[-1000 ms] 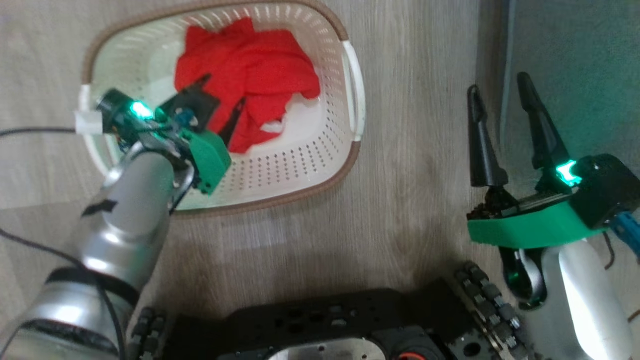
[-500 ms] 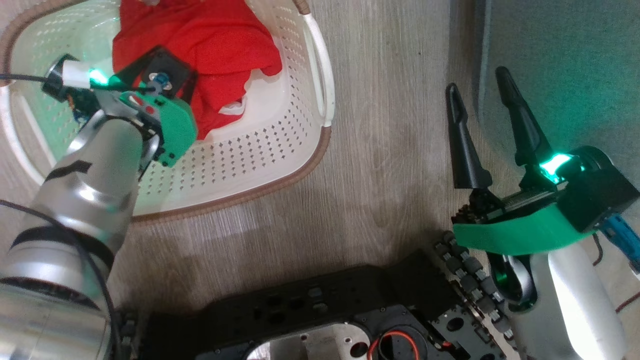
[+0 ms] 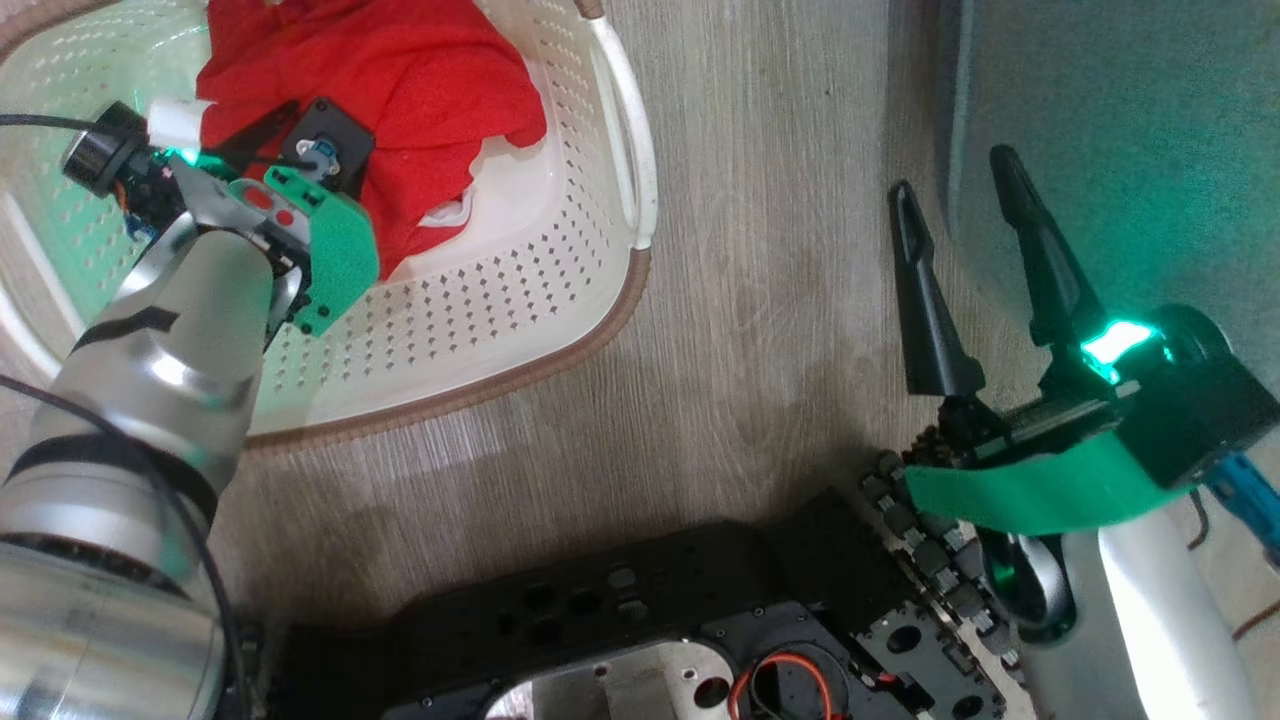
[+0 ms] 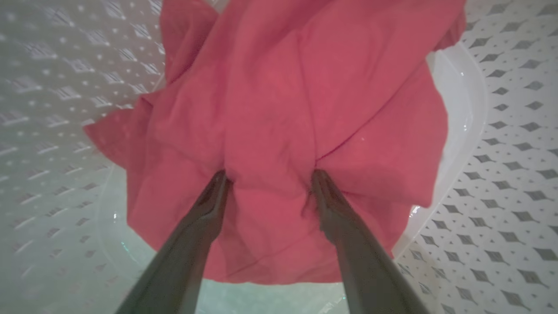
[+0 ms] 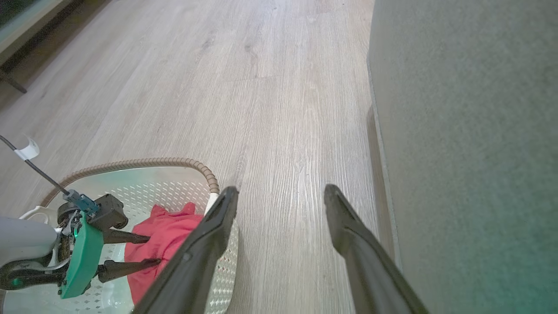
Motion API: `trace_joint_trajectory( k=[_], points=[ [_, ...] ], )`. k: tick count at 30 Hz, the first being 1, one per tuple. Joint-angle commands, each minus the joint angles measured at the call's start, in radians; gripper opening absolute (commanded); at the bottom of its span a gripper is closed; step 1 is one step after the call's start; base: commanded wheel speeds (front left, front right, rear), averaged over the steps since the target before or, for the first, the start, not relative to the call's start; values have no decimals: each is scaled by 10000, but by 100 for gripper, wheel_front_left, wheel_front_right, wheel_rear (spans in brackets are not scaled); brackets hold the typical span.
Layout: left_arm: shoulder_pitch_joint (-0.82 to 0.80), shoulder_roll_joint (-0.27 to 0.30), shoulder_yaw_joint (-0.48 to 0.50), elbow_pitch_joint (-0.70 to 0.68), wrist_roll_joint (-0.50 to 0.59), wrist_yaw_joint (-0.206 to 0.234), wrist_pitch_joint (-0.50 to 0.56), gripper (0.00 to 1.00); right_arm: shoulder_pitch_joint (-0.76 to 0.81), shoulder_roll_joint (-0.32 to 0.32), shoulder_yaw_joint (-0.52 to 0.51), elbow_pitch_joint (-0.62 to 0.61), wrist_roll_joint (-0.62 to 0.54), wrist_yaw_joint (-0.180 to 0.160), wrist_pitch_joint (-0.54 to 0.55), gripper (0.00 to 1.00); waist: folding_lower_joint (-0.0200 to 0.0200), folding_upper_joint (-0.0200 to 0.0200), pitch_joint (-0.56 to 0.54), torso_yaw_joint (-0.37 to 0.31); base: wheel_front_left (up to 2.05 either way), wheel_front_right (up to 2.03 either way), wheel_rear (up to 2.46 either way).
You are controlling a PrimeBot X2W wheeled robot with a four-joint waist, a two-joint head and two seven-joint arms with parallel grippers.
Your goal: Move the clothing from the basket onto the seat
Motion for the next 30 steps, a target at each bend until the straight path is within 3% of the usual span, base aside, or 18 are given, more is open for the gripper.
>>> trace_joint_trajectory(
  k=[1, 5, 7, 8, 22, 30],
  points=[
    [97, 236, 26, 25, 79, -26, -14, 100, 691, -12, 209, -309, -31, -2, -91, 100, 0, 0, 20, 3, 0, 0, 0],
    [18, 218, -66, 46, 31, -125, 116, 100, 781, -12, 214, -374, -45, -2, -91, 100, 0, 0, 69, 6, 0, 0, 0],
    [-28, 226, -10, 52, -65, -32, 146, 8, 799, -12, 212, -364, -44, -2, -91, 100, 0, 0, 68, 6, 0, 0, 0],
    [-38, 223, -19, 54, -85, -27, 145, 0, 803, -12, 216, -353, -61, -2, -91, 100, 0, 0, 64, 9, 0, 0, 0],
    [255, 244, -113, 63, -445, -122, -84, 0, -51, -12, 187, -46, -73, -2, -91, 100, 0, 0, -418, 143, 0, 0, 0],
    [883, -155, 189, 22, -1088, -208, -522, 0, -720, -12, -59, 536, -123, -2, -91, 100, 0, 0, -1667, 621, 0, 0, 0]
  ],
)
